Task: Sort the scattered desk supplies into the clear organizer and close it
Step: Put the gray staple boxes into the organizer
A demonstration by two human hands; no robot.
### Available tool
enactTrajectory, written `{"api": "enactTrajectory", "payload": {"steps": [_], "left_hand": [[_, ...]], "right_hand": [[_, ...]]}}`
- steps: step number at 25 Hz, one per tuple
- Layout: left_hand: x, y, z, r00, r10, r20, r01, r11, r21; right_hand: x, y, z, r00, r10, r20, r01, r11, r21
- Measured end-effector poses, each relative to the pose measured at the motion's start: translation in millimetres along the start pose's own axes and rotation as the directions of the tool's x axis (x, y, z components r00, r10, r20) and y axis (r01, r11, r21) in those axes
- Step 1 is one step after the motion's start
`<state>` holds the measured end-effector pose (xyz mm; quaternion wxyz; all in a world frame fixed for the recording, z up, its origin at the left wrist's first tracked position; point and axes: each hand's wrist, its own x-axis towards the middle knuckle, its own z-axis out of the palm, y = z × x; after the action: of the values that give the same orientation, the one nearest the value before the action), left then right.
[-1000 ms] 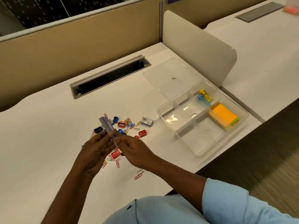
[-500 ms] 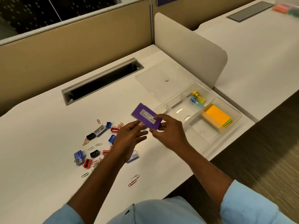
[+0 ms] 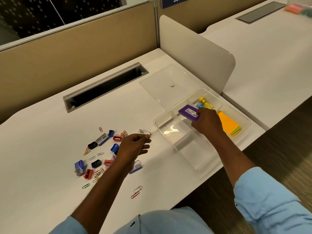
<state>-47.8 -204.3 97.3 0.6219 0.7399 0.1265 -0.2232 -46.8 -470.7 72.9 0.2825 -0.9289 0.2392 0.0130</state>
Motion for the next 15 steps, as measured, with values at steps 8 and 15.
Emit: {"api": "enactTrajectory", "payload": {"steps": [8,15], "left_hand": [[-0.5,-1.4,-3.7,1.000,0.002,-0.021,0.000,0.994,0.107],[3.1,-2.7,-2.8,1.000,-0.023,0.013,0.020,0.988,0.150]], "right_hand": [[25.4,-8.9,-19.9,0.999,-0.045,0.023,0.047,0.991,-0.123],[64.5,-32.4,-44.2,0.941,-0.229,0.249,0.302,0.901,-0.311]]}}
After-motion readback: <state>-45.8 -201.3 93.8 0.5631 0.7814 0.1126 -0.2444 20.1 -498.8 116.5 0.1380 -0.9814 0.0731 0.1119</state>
